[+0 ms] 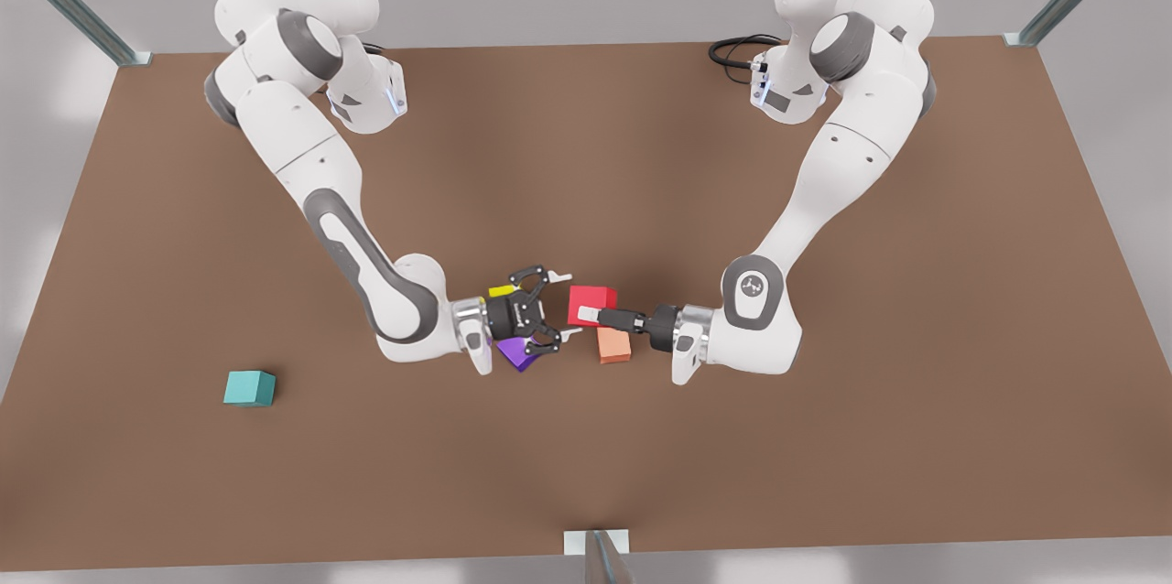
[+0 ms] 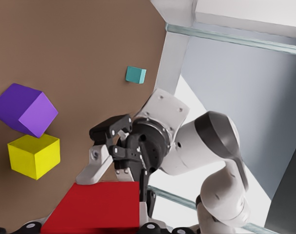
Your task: Pick up red wooden cube and pass to hand red wooden cube and place in blue wooden cube
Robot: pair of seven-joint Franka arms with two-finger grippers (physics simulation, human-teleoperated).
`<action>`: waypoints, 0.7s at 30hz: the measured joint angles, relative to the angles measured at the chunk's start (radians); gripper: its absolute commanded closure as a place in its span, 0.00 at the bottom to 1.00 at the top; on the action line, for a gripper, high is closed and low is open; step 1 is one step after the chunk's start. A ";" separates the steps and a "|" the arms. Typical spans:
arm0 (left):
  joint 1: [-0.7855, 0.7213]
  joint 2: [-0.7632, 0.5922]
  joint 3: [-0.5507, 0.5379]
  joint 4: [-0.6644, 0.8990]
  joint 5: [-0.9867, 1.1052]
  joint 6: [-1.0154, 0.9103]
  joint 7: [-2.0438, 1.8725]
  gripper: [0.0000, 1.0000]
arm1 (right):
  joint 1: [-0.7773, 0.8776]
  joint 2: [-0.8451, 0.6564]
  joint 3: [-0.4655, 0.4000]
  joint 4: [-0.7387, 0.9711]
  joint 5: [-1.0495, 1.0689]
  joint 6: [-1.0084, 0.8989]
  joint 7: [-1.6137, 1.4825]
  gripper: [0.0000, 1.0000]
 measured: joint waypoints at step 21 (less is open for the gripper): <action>-0.003 0.003 0.000 -0.003 0.000 0.001 0.012 0.25 | 0.049 0.016 -0.002 0.015 0.078 0.040 -0.080 0.41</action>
